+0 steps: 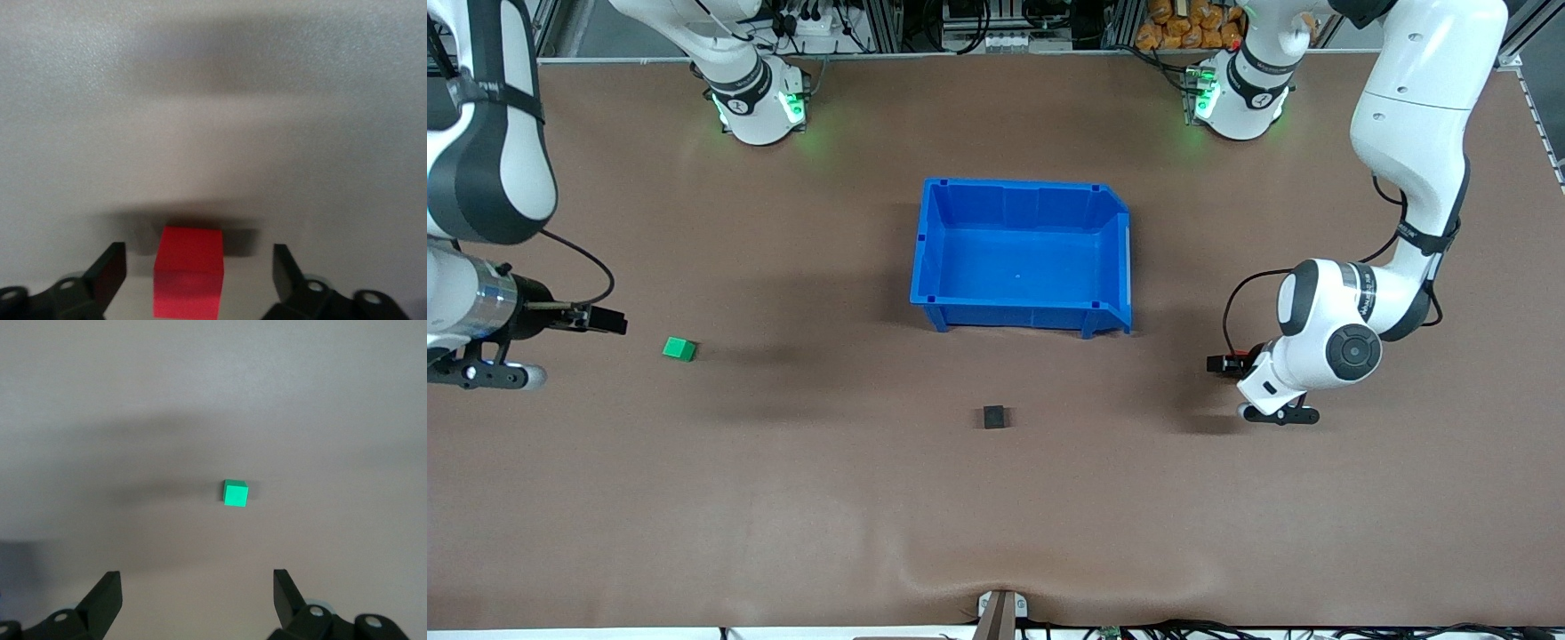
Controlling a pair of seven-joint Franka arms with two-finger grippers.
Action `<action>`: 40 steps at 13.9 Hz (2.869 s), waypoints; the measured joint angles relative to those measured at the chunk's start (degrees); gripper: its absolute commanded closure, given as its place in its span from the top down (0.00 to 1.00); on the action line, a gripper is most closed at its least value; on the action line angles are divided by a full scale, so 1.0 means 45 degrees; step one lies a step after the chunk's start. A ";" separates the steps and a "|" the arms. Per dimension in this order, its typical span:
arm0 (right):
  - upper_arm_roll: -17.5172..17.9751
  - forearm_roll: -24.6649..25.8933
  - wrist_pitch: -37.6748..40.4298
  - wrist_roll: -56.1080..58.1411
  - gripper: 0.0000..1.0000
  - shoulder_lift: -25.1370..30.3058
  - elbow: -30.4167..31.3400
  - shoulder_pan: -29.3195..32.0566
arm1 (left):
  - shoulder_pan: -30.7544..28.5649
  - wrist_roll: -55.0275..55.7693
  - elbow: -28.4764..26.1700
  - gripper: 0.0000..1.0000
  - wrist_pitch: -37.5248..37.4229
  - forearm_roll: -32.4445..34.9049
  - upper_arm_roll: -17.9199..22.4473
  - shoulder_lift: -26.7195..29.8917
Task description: Attach green and red cubes to black cube
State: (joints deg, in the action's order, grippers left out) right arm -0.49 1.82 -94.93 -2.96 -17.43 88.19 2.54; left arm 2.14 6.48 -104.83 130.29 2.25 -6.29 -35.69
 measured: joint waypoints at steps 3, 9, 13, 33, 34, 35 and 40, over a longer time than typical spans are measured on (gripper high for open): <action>-0.0006 -0.0002 -0.0207 0.0000 1.00 -0.0629 0.0001 0.0335 | 0.0003 0.0002 -0.0084 0.00 0.0000 0.0001 0.0000 -0.0006; -0.0008 -0.0275 -0.0841 0.0000 1.00 -0.1706 0.0012 0.0947 | 0.0019 0.2289 0.0417 0.00 0.0111 0.0002 -0.0032 0.0035; -0.0006 -0.0380 -0.1748 0.0000 1.00 -0.2629 0.0028 0.1027 | 0.0521 0.5547 0.1552 0.00 0.0107 0.0000 -0.0124 0.0085; -0.0002 -0.1579 -0.4527 -0.0016 0.74 -0.4509 0.2321 0.1587 | 0.4958 2.4769 0.7387 0.00 0.2471 -0.2464 -0.0191 -0.4116; -0.0019 -0.1587 -0.4533 -0.0015 0.63 -0.4517 0.2333 0.1604 | 0.5068 2.4873 0.7496 0.00 0.2510 -0.2573 -0.0202 -0.4269; -0.0041 -0.1591 -0.4537 -0.0015 0.47 -0.4518 0.2333 0.1659 | 0.5194 2.4905 0.7585 0.00 0.2556 -0.2776 -0.0202 -0.4410; -0.0055 -0.1598 -0.4511 0.0002 0.00 -0.4543 0.2348 0.1928 | 0.5677 2.5041 0.7750 0.00 0.3110 -0.2984 -0.0205 -0.4983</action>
State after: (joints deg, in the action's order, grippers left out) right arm -0.74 -5.37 -115.23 -2.96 -37.87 98.76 11.22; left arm 27.69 119.16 -69.96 144.29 -11.18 -7.22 -58.11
